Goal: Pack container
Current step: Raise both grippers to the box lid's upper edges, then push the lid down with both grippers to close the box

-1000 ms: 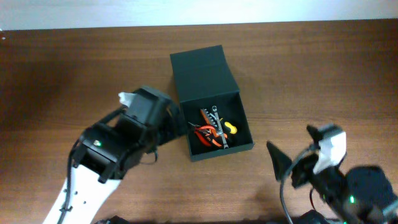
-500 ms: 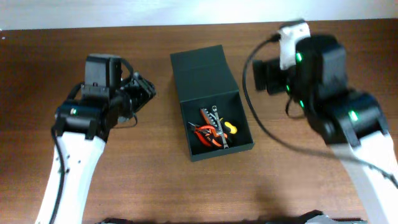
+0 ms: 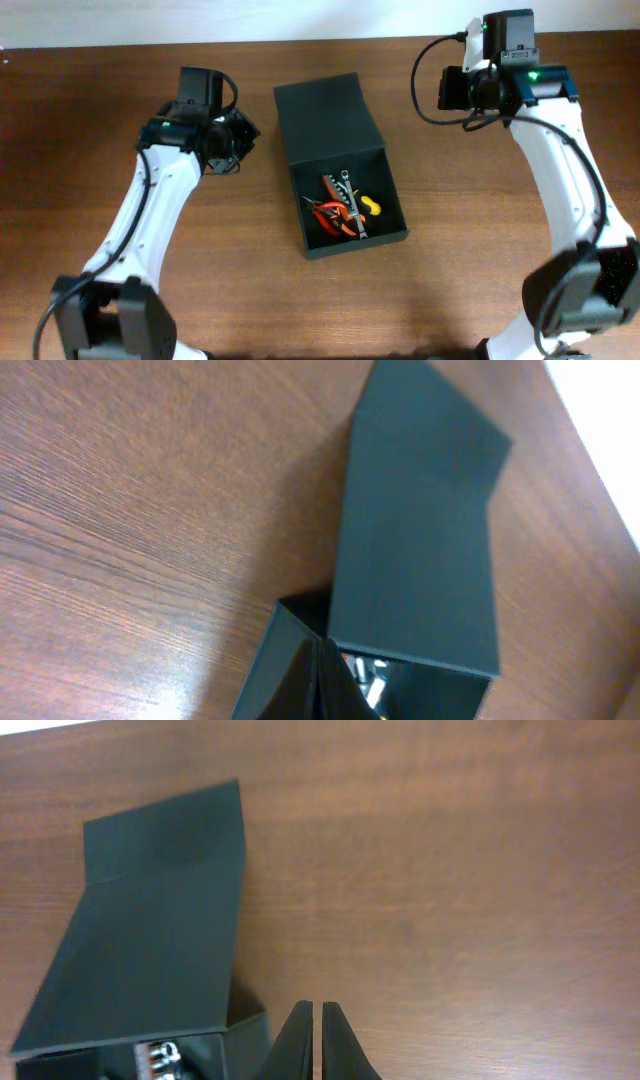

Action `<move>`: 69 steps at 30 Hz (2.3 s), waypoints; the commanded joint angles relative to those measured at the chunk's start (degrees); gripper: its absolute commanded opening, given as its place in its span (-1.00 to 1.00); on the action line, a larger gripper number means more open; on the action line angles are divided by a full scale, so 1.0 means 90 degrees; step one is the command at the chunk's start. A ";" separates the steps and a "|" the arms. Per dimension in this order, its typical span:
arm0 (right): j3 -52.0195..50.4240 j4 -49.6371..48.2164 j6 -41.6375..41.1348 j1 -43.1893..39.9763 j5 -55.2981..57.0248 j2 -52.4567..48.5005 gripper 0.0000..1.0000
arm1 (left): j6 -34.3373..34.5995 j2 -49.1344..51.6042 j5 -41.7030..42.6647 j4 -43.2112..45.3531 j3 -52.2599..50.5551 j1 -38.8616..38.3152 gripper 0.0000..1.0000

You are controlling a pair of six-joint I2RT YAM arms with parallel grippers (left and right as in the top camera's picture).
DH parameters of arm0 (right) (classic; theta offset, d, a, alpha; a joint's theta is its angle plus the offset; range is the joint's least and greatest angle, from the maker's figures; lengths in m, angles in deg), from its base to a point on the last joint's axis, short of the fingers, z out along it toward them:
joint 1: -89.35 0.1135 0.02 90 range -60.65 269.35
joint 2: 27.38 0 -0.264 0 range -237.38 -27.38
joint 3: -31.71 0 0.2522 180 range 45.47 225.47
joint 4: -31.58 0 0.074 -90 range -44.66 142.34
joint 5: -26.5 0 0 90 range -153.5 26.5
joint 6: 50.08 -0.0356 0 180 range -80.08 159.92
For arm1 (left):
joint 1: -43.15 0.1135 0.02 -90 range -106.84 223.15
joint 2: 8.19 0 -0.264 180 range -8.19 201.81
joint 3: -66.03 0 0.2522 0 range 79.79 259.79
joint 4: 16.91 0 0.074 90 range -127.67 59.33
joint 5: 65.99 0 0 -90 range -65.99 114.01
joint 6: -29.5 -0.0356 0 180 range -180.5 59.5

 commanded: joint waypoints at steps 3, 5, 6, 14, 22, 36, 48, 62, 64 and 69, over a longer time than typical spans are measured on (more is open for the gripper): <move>0.0119 0.0066 -0.0670 -0.0109 -0.1304 -0.0704 -0.92 | 0.0342 0.0814 0.0481 0.0075 0.0087 0.0034 -0.96; 0.0119 0.0085 -0.0755 -0.0107 -0.1491 -0.0942 -0.92 | 0.0389 0.1095 0.0663 0.0107 0.0087 0.0032 -0.96; 0.0119 0.0087 -0.0755 -0.0109 -0.1603 -0.1056 -0.92 | 0.0389 0.1239 0.0772 0.0141 0.0087 0.0032 -0.96; 0.0119 0.0080 -0.1086 -0.0109 -0.2006 -0.1783 -0.92 | 0.0678 0.2059 0.1331 0.0466 0.0087 0.0032 -0.96; 0.0119 0.0017 -0.1275 -0.0034 -0.2310 -0.2220 -0.93 | 0.0894 0.2341 0.1719 0.0942 0.0087 0.0024 -0.96; 0.0119 -0.0481 -0.1460 0.0355 -0.2543 -0.2931 -0.92 | 0.1156 0.2395 0.1744 0.1294 0.0087 0.0012 -0.96; 0.0119 -0.1251 -0.1409 0.0430 -0.2761 -0.2977 -0.92 | 0.1222 0.2414 0.1812 0.1904 0.0087 -0.0005 -0.96; 0.0119 -0.1319 -0.1076 0.0665 -0.2934 -0.2977 -0.93 | 0.1290 0.2815 0.2339 0.2365 0.0087 -0.0160 -0.96; 0.0119 -0.1297 -0.0889 0.0695 -0.2956 -0.2975 -0.92 | 0.1285 0.2812 0.2518 0.2596 0.0087 -0.0158 -0.96; 0.0143 -0.1292 -0.0658 0.0682 -0.3002 -0.2948 -0.92 | 0.0753 0.2810 0.2790 0.2718 0.0284 -0.0049 -0.96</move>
